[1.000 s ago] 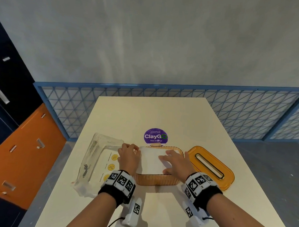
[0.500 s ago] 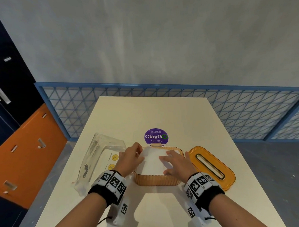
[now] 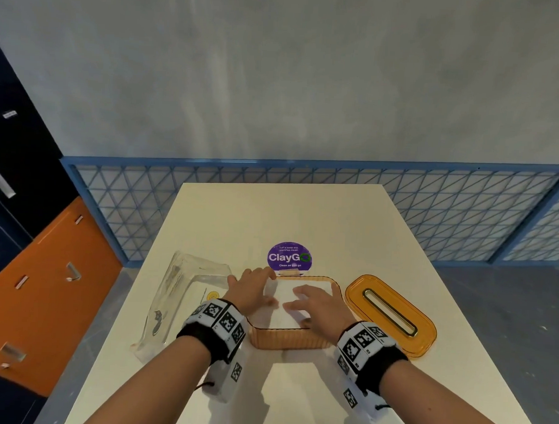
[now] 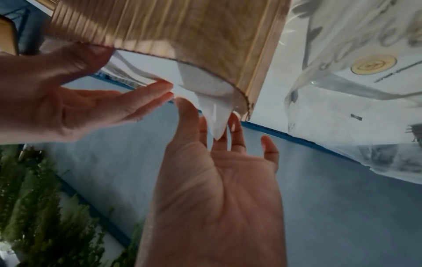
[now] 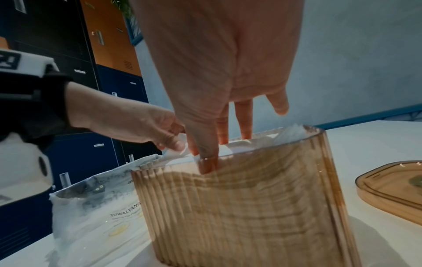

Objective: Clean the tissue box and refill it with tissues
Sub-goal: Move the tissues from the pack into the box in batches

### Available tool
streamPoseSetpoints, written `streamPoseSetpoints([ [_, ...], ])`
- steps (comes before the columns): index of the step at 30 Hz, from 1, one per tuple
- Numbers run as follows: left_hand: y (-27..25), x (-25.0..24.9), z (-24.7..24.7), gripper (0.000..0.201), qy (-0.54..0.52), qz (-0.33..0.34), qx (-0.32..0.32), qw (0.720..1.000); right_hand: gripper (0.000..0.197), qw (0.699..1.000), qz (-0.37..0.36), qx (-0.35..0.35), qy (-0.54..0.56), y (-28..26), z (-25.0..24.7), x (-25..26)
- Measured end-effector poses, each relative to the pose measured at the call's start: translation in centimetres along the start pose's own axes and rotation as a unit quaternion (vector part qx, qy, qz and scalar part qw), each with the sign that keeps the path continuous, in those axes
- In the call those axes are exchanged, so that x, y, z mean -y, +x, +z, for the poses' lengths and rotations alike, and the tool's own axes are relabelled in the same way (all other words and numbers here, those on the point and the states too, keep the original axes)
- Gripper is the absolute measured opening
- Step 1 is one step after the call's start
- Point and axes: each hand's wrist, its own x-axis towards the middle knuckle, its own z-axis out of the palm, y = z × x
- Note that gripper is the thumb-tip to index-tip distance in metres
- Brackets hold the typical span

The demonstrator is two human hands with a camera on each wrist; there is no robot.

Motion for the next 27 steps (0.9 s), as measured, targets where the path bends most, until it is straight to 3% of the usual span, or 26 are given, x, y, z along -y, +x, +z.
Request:
streamPoseSetpoints([
  [3, 0.3, -0.1, 0.0, 0.018, 0.009, 0.007, -0.109, 0.994, 0.045, 1.0, -0.002, -0.007, 0.002, -0.3, 0.3, 0.4],
  [6, 0.4, 0.0, 0.4, 0.02, 0.017, 0.001, -0.15, 0.989, 0.046, 1.0, 0.0, -0.017, 0.008, -0.6, 0.6, 0.4],
  [10, 0.5, 0.6, 0.9, 0.025, 0.009, 0.0, -0.157, 0.988, 0.046, 1.0, 0.001, -0.027, 0.012, -0.7, 0.8, 0.6],
  [17, 0.0, 0.7, 1.0, 0.02, -0.001, 0.06, -0.225, 0.973, 0.045, 0.999, 0.003, -0.026, 0.024, -0.5, 1.0, 0.4],
  [21, -1.2, 1.2, 1.3, 0.014, -0.027, 0.12, -0.204, 0.971, 0.051, 0.994, 0.024, -0.06, 0.085, -0.3, 1.4, -0.2],
  [24, -2.0, 2.0, 1.5, 0.013, -0.035, 0.14, -0.185, 0.972, 0.066, 0.982, 0.053, -0.134, 0.121, -0.1, 1.0, -0.9],
  [27, -2.4, 2.5, 1.6, 0.012, -0.029, 0.15, -0.181, 0.972, 0.069, 0.977, 0.089, -0.159, 0.106, 0.2, -0.1, -1.6],
])
